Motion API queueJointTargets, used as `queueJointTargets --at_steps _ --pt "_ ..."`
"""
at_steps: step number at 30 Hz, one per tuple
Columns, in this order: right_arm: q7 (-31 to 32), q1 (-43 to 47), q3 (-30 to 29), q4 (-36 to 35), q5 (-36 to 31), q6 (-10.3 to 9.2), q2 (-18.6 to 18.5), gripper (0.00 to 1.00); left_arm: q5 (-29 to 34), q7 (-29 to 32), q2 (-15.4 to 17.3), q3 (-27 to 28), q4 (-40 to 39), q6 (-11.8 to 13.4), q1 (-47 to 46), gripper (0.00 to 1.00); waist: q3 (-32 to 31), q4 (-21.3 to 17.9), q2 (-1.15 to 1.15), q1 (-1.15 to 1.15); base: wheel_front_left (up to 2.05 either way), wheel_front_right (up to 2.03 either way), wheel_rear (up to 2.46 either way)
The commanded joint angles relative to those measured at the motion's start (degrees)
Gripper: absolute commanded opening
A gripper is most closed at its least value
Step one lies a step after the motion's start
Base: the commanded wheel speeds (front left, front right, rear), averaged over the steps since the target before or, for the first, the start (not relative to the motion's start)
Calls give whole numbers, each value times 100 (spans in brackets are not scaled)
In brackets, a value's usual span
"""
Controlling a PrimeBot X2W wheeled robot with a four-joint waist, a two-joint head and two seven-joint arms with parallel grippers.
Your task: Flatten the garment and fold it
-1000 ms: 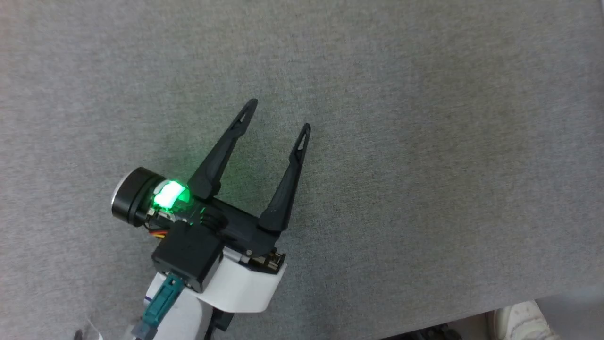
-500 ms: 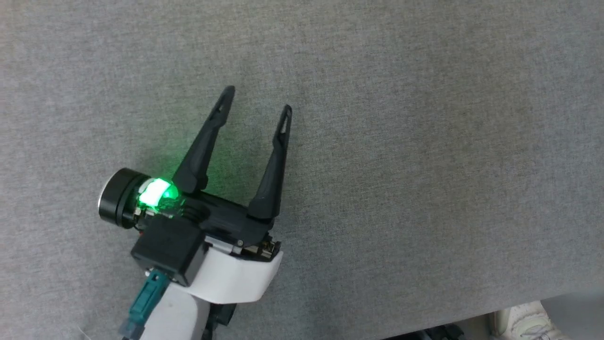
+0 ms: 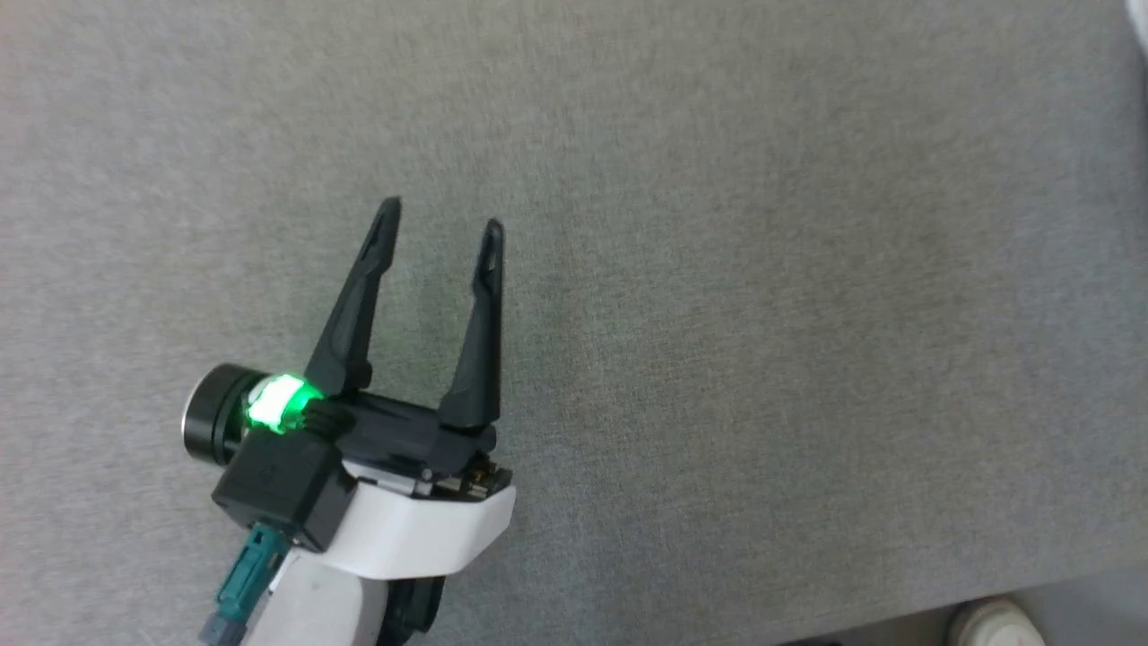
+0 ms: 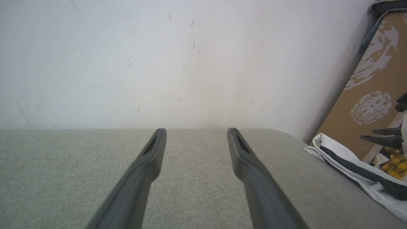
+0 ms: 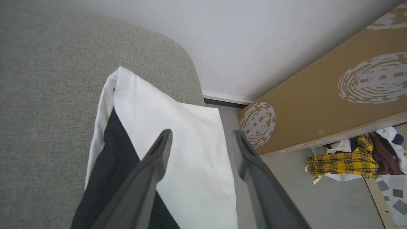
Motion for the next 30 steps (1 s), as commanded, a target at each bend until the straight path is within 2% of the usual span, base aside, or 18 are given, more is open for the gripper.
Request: queueJointTargets --at_steps 1,7,9,10,12,13,16,17,23,30 --pt "-54 110 -39 -64 65 -12 75 100 -44 -50 -25 40 26 36 67 100 -488 105 0 1 0 0 0" --pt "-443 911 -297 -961 439 -12 545 100 -240 -153 -55 189 168 60 399 100 -1182 249 0 1 0 0 0" --pt "-524 1261 -434 -1386 514 -12 760 100 -269 -167 -48 238 223 70 511 100 -1369 291 0 1 0 0 0" --pt "-587 1643 -608 -1857 546 -12 1027 100 -270 -175 -32 267 318 76 592 100 -1556 346 0 1 0 0 0" --pt "-610 1837 -690 -2101 532 -12 1162 100 -261 -177 -18 267 382 70 620 100 -1642 372 0 1 0 0 0" --pt "-619 2224 -836 -2575 467 -12 1426 100 -248 -181 3 251 531 43 635 100 -1786 438 0 1 0 0 0" --pt "-568 2775 -1088 -3234 325 -12 1863 100 -215 -183 45 231 783 16 610 100 -1976 541 0 1 0 0 0" --pt "-568 2775 -1088 -3234 325 -12 1863 100 -215 -183 45 231 783 16 610 100 -1976 541 0 1 0 0 0" --pt "-580 3762 -1441 -4320 -238 -12 2732 100 -326 -182 -39 350 1092 207 789 100 -2289 724 0 1 0 0 0" --pt "-812 4543 -1425 -4828 -865 -12 3331 100 -413 -185 -23 559 1332 431 1193 100 -2581 869 0 1 0 0 0"
